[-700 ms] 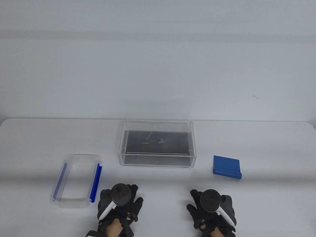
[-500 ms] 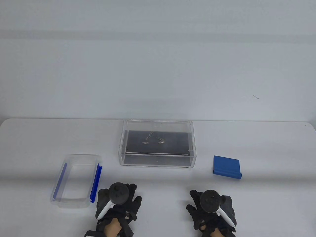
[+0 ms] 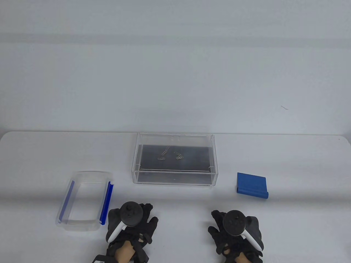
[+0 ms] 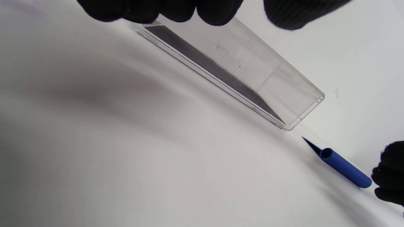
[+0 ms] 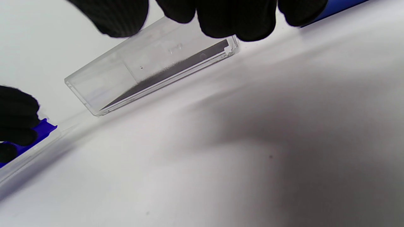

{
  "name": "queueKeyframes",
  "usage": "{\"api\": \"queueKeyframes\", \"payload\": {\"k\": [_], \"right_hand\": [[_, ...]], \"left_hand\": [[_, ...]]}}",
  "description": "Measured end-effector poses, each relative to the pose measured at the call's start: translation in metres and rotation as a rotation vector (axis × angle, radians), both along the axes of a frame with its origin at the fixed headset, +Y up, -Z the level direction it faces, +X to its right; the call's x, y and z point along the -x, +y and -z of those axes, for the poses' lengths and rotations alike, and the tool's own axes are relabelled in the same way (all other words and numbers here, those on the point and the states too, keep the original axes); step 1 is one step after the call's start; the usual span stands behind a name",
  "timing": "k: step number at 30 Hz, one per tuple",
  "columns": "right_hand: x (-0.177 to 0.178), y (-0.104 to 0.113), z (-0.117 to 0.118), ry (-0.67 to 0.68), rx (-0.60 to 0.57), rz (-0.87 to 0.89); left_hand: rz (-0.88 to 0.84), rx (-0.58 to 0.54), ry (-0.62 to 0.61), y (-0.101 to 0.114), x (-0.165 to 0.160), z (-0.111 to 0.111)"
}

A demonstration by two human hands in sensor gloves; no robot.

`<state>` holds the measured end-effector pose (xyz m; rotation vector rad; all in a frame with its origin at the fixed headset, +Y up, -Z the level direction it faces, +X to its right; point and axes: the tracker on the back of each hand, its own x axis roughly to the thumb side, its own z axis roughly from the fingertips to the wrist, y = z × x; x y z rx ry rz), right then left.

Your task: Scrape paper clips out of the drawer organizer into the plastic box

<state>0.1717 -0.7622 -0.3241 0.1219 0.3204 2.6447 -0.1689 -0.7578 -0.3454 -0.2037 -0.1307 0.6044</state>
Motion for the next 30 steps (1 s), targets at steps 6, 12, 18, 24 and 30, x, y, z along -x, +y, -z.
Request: {"api": "queueKeyframes", "payload": {"k": [6, 12, 18, 24, 30], "right_hand": [[-0.003, -0.001, 0.002, -0.019, -0.005, 0.0], [-0.027, 0.015, 0.019, -0.157, -0.082, -0.049], [-0.069, 0.034, 0.051, -0.331, -0.107, -0.144], [-0.111, 0.038, 0.088, -0.455, -0.055, -0.251], [-0.129, 0.019, 0.117, -0.454, 0.095, -0.322]], "left_hand": [[-0.047, 0.02, -0.021, -0.001, -0.002, 0.002], [-0.078, 0.022, -0.041, -0.001, -0.004, 0.003], [-0.015, 0.029, -0.079, -0.005, -0.007, 0.002], [0.019, 0.046, -0.105, -0.008, -0.012, 0.003], [0.037, 0.062, -0.102, -0.008, -0.012, 0.006]]}}
